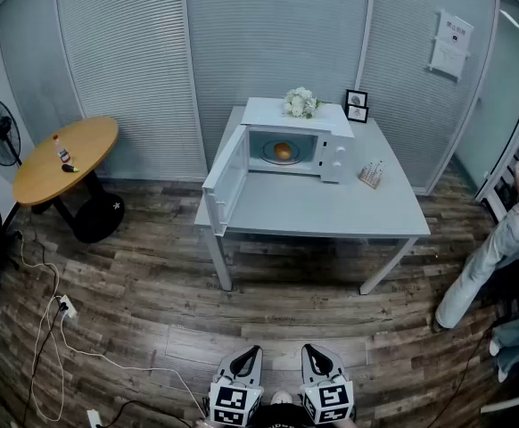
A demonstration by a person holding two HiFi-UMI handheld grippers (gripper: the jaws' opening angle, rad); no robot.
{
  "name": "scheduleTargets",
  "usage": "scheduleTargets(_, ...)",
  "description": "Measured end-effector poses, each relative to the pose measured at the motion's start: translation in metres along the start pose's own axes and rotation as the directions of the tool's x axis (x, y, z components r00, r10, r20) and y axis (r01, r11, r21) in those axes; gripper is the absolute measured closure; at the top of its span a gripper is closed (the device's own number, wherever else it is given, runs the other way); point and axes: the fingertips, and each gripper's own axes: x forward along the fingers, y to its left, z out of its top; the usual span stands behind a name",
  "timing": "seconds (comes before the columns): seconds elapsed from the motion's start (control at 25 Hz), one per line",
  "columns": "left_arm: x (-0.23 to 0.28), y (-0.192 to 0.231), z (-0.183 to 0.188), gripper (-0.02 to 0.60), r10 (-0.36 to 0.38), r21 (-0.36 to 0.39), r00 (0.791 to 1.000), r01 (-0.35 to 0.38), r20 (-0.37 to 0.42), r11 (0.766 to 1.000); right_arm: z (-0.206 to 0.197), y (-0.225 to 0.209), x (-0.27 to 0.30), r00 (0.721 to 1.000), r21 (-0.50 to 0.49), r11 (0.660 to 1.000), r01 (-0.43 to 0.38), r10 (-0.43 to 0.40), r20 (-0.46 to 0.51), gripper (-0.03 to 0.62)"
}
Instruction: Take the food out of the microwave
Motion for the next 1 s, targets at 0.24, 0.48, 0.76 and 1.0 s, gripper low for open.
scheduleTargets(0.24,0.001,0.017,0.001,0.574,-0.001,0.01,1.0,0.001,0.004,1.0,0.005,0.007,0.012,1.0,0.003,1.0,0.018,-0.018,0.005,0.592)
scheduleTargets(0.48,0.005,0.04,0.005,0.574,-0.017,0.015,1.0,0.016,0.021,1.0,0.016,0.008,0.025,0.995,0.063,0.995,0.074,-0.078,0.06,0.591)
scheduleTargets(0.76,0.014,0.06,0.008,0.574,-0.039,0.021,0.999,0.039,0.019,0.999,0.017,0.009,0.039,0.989,0.102,0.987,0.127,-0.134,0.065,0.591)
scheduleTargets(1.0,0.026,0.072,0.014,0.574,-0.028,0.007,0.999,0.028,0.029,1.0,0.019,0.0,0.056,0.989,0.109,0.986,0.127,-0.134,0.063,0.591)
